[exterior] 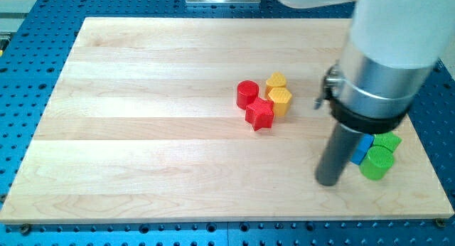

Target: Move the blue blocks towards the top right side corner of the board

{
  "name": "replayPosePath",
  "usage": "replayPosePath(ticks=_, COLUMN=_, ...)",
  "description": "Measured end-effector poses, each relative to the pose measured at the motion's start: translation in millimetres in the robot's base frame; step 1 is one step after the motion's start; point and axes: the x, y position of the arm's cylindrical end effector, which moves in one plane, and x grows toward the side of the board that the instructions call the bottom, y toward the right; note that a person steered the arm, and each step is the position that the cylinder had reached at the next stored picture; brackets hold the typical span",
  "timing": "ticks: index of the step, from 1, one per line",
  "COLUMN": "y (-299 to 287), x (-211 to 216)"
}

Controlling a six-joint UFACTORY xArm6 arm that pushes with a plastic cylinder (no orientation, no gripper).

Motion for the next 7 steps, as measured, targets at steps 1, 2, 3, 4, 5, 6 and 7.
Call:
replayPosePath(ticks=1, y=6.2, x=21.3)
replayPosePath(ticks=2, y=6.5, x=21.7)
replayPosePath(ticks=3, y=6.5, x=21.5)
replayPosePath(ticks=4, y=3.7, x=20.8)
replayPosePath(ticks=5, y=-1.2, x=20.5)
replayPosePath(ticks=6, y=-1.2, x=20.5)
replayPosePath(ticks=7, y=-5.7, x=15.7)
